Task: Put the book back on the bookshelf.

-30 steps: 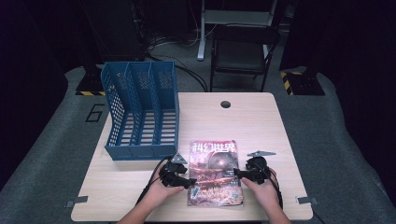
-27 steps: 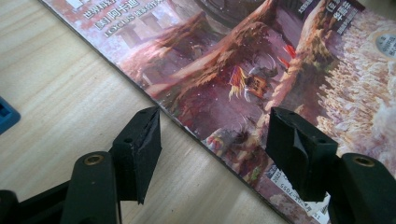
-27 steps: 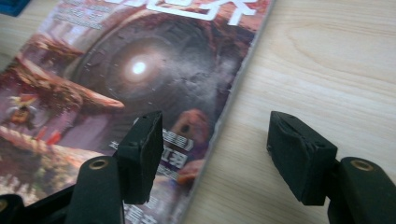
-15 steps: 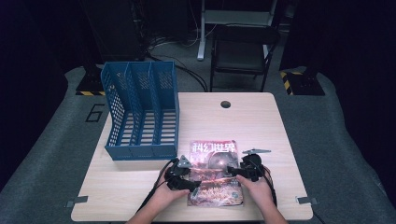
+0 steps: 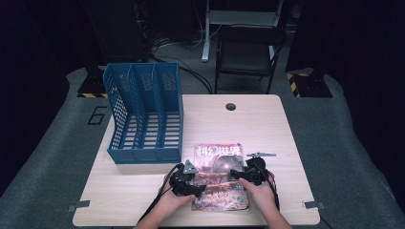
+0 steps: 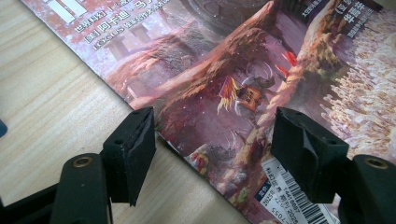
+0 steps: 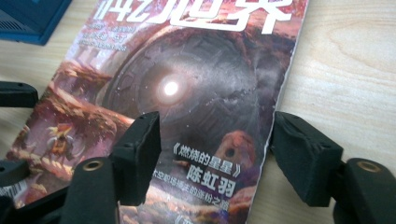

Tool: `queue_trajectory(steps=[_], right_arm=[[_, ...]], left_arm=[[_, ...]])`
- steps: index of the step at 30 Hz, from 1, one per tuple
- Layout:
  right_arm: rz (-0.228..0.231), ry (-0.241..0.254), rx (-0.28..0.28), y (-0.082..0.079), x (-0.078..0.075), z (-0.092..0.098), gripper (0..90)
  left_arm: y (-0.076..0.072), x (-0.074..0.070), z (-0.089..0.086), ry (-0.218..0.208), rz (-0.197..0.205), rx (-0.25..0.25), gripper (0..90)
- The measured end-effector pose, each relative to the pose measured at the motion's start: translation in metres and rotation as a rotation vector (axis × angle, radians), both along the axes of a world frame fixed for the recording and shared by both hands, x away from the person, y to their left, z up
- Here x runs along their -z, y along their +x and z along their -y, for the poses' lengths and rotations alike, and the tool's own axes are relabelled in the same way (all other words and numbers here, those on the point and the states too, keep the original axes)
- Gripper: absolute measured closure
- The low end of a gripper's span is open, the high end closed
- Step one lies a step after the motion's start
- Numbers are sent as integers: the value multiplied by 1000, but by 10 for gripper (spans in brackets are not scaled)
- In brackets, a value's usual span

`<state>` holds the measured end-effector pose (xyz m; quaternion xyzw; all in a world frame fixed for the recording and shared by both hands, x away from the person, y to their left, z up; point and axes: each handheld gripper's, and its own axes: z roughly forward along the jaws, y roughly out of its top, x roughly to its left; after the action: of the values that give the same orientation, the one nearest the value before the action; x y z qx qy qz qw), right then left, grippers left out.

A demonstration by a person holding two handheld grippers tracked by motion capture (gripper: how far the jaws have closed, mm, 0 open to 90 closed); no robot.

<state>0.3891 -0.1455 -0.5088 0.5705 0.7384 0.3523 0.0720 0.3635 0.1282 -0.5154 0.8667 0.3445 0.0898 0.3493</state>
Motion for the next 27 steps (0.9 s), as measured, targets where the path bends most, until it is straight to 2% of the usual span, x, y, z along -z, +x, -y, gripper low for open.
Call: queue_trajectory(steps=[8,10,16,21,22,23,27], right_arm=[[-23,-4,-4,-6,-2,2,369],[-21,-7,-13,-9,-2,2,370],[-65,3,-25,-16,-4,6,394],[-28,-4,-29,-11,-2,6,366],[-33,9,-21,-10,-2,5,360],[-15,17,-20,-9,0,6,357],[-18,45,-2,-9,0,7,353]], left_arm=[[-8,2,0,-15,11,-7,309],[-9,2,-1,-19,14,3,309],[-11,3,-2,-26,21,4,308],[-12,4,-3,-35,26,6,307],[-12,4,-3,-35,31,10,307],[-12,4,-4,-39,24,20,307],[-13,5,-3,-46,32,7,308]])
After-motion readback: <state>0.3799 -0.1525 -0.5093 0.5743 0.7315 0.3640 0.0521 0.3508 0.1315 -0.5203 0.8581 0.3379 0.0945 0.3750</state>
